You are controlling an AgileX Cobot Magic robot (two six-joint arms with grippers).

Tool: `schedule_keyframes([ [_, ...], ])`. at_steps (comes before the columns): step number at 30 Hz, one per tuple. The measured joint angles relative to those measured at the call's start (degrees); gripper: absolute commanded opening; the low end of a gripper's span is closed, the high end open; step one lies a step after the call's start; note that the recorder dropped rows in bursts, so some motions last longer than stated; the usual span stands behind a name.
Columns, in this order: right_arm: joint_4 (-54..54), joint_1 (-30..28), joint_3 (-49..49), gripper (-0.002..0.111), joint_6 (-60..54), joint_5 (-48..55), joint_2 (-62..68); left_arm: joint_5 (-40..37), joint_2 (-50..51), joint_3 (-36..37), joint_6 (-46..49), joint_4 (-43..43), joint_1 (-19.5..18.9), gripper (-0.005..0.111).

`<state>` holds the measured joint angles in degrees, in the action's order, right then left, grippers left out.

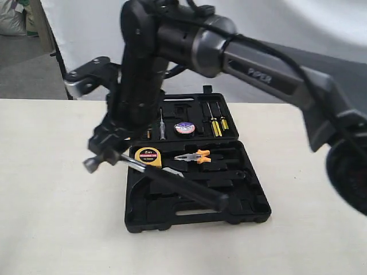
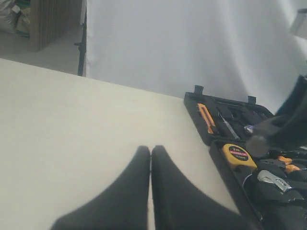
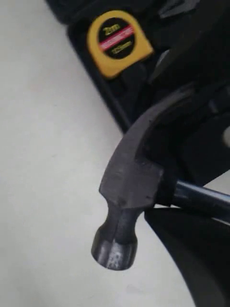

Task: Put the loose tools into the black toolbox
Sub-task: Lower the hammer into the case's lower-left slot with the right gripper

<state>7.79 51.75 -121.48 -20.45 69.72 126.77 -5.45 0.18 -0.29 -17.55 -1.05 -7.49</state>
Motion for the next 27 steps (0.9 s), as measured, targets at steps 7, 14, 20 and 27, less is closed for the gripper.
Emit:
schedule_keyframes([
  [7, -0.2, -6.8, 18.5, 0.000, -14.7, -0.4, -4.5, 0.0, 0.0, 0.0, 0.0, 0.0, 0.0, 0.001],
  [14, 2.3, -6.9, 29.1, 0.000, -25.4, -11.0, -4.4, 0.0, 0.0, 0.0, 0.0, 0.0, 0.0, 0.001],
  [20, 4.3, -6.9, 29.5, 0.000, -28.8, -15.1, -4.5, 0.0, 0.0, 0.0, 0.0, 0.0, 0.0, 0.001],
  [27, 4.5, -6.9, 29.4, 0.000, -33.4, -18.7, -4.9, 0.0, 0.0, 0.0, 0.0, 0.0, 0.0, 0.001],
])
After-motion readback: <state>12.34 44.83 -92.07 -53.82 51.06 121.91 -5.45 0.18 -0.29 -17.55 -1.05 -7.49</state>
